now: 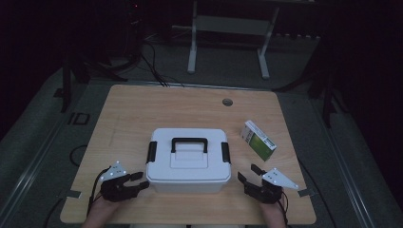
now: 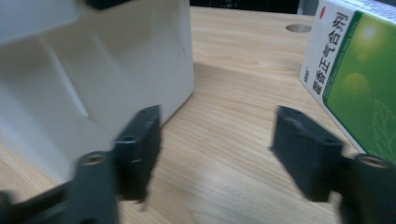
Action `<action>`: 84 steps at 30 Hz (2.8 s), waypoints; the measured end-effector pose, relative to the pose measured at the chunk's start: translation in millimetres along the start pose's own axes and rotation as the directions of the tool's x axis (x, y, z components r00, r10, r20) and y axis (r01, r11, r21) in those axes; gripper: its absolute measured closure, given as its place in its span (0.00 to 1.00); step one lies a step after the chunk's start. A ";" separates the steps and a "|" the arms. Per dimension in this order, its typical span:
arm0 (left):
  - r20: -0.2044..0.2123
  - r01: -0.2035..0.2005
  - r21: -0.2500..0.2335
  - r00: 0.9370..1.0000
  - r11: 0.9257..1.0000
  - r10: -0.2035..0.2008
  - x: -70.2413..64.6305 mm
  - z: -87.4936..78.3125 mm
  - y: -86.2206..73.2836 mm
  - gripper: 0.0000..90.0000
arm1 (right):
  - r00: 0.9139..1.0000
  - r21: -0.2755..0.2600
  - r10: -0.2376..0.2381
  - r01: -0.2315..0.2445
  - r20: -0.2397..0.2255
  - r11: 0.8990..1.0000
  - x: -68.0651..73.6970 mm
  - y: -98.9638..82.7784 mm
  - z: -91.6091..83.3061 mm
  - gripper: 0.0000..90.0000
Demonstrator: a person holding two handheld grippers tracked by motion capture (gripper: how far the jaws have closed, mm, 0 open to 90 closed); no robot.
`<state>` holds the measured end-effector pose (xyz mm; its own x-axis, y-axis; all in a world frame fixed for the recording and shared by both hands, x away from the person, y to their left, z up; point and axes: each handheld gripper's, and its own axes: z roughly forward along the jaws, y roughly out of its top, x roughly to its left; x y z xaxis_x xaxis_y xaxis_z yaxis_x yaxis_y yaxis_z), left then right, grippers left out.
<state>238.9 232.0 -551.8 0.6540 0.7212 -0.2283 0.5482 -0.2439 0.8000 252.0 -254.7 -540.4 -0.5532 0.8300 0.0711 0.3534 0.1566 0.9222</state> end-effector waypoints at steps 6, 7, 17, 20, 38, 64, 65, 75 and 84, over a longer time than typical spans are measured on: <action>0.053 0.000 0.054 0.999 0.999 -0.003 9.8 -5.4 0.5 0.34 | 0.999 -0.041 -0.004 0.002 -0.048 0.999 -12.1 -1.5 -10.2 0.16; 0.061 -0.001 0.062 0.998 0.998 -0.003 10.8 -5.9 0.1 0.33 | 0.998 -0.052 -0.011 0.008 -0.066 0.999 -14.8 -3.3 -12.0 0.16; 0.093 -0.038 0.155 0.995 0.987 0.023 15.7 -11.9 2.0 0.29 | 0.999 -0.075 -0.014 0.011 -0.042 0.997 -38.1 -15.0 -31.1 0.16; 0.079 -0.058 0.183 0.996 0.981 0.044 16.5 -13.7 5.7 0.29 | 0.999 -0.058 -0.044 0.043 -0.014 0.997 -44.1 -20.5 -34.7 0.16; 0.069 -0.132 0.380 0.991 0.916 0.114 30.7 -28.8 28.3 0.29 | 0.999 -0.068 -0.040 0.039 -0.010 0.997 -47.4 -21.0 -37.8 0.16; 0.095 -0.190 0.576 0.982 0.795 0.166 39.6 -43.2 58.4 0.29 | 1.000 -0.051 -0.024 0.023 -0.009 0.998 -49.7 -21.7 -36.7 0.16; 0.095 -0.190 0.576 0.982 0.795 0.166 39.6 -43.2 58.4 0.29 | 1.000 -0.054 -0.023 0.023 -0.007 0.998 -49.5 -21.7 -36.8 0.16; 0.099 -0.236 0.577 0.971 0.782 0.220 33.6 -61.0 99.8 0.29 | 1.000 -0.056 -0.016 0.016 -0.009 0.998 -50.4 -21.9 -37.3 0.16; 0.119 -0.284 0.552 0.958 0.784 0.262 18.5 -64.9 136.2 0.29 | 1.000 -0.065 -0.005 0.004 -0.018 0.998 -50.4 -21.4 -38.4 0.16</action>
<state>291.9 254.2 -411.1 0.8323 0.5492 -0.0750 0.5320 -0.7536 0.3860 243.4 -320.4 -549.1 -0.5686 0.8193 0.0735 0.3017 0.1246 0.9452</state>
